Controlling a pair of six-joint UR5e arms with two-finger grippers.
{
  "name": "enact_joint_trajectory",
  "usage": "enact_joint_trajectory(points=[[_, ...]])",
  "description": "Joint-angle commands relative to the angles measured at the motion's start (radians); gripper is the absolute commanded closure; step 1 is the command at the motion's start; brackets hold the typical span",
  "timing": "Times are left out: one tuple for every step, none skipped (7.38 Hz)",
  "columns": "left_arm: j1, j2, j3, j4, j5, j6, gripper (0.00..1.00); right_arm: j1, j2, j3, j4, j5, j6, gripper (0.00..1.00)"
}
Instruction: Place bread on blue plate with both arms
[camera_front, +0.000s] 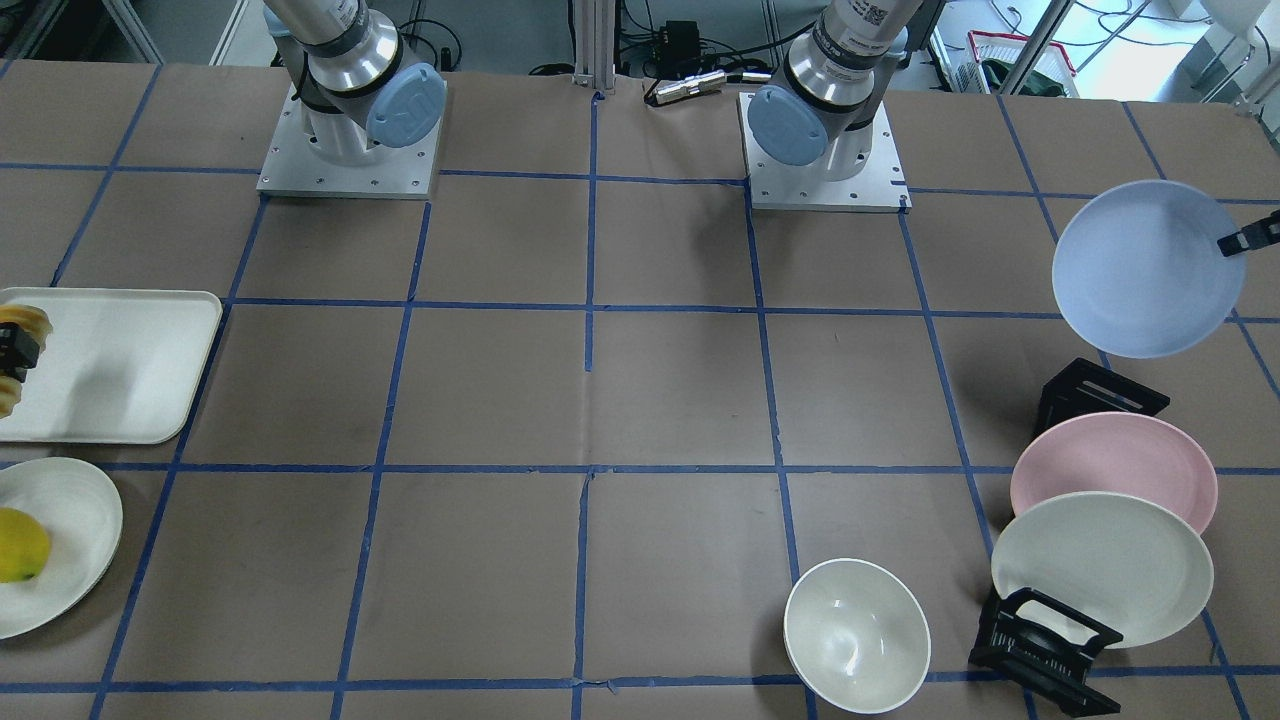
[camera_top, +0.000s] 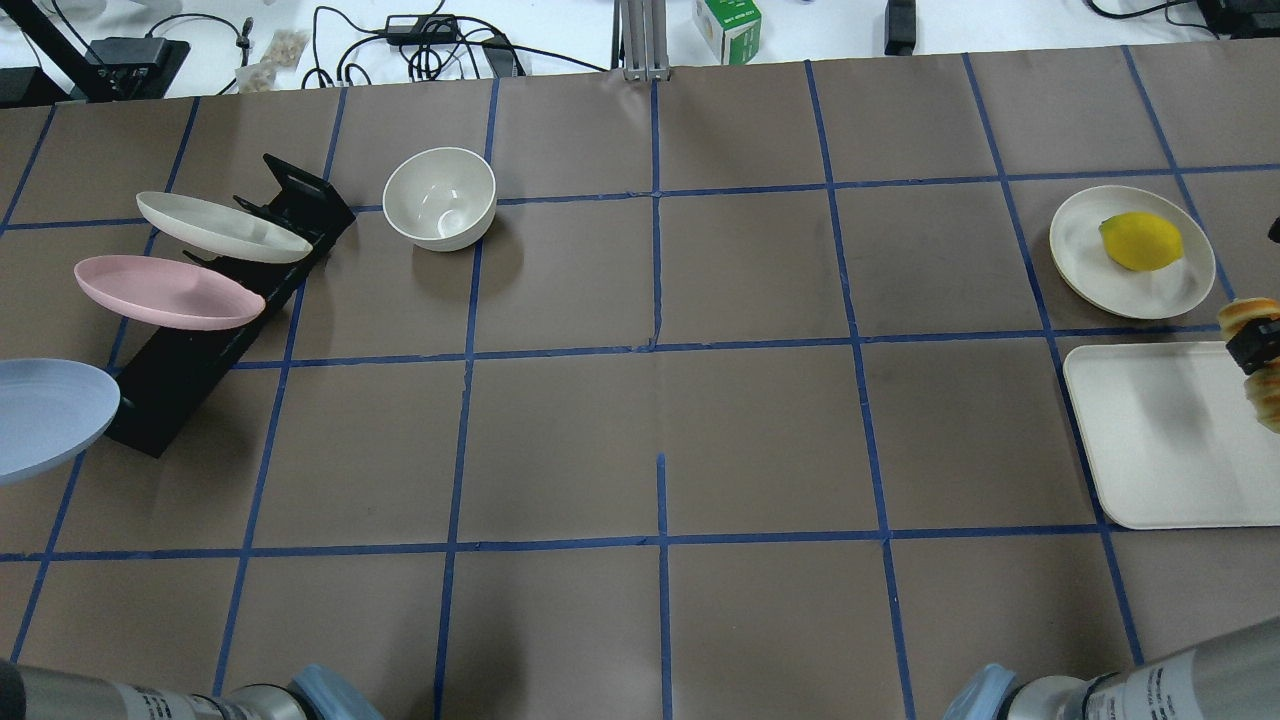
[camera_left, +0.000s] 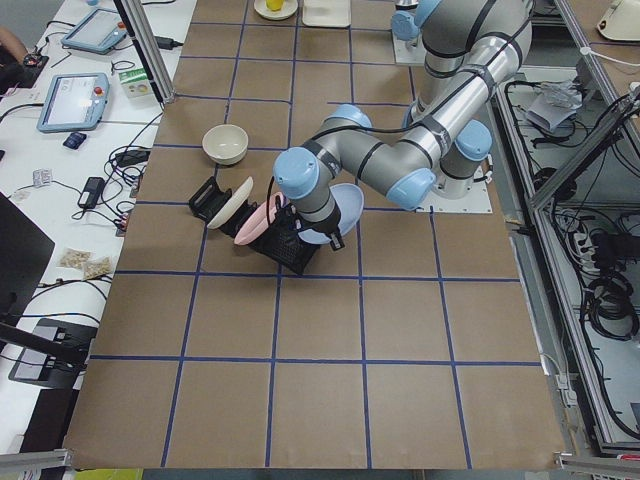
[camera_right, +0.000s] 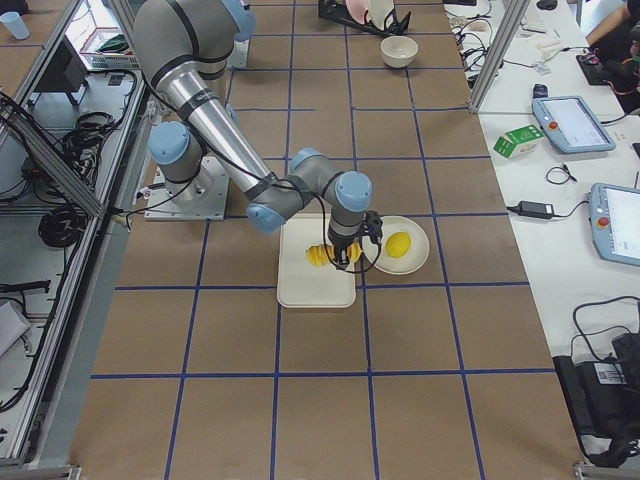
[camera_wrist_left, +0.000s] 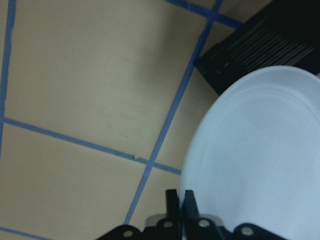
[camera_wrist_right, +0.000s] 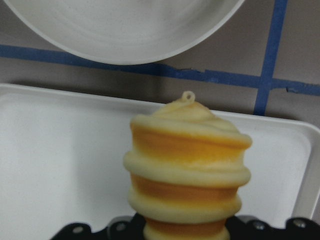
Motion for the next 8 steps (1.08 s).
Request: enact_joint_trajectory(points=[[-0.016,0.097,0.024,-0.164,-0.024,-0.064,1.0,0.003,-0.006,-0.002,0.002,0.002,0.0,0.62],[-0.053,0.12,0.016,-0.166,-0.14,-0.101,1.0,0.003,-0.006,0.001,0.002,0.005,0.008,0.61],[-0.149,0.131,0.01,-0.165,-0.174,-0.178,1.0,0.004,-0.011,-0.002,0.008,0.009,0.014,0.61],[-0.279,0.143,0.01,-0.163,-0.185,-0.305,1.0,0.015,-0.021,-0.002,0.008,0.009,0.025,0.61],[-0.415,0.145,0.007,-0.151,-0.267,-0.413,1.0,0.035,-0.037,-0.001,0.018,0.009,0.037,0.61],[-0.523,0.123,-0.005,-0.058,-0.329,-0.475,1.0,0.044,-0.052,-0.002,0.035,0.008,0.041,0.61],[-0.619,0.109,-0.043,0.019,-0.336,-0.579,1.0,0.047,-0.054,0.001,0.037,0.009,0.067,0.62],[-0.724,0.109,-0.105,0.156,-0.339,-0.663,1.0,0.049,-0.055,-0.001,0.037,0.009,0.078,0.62]])
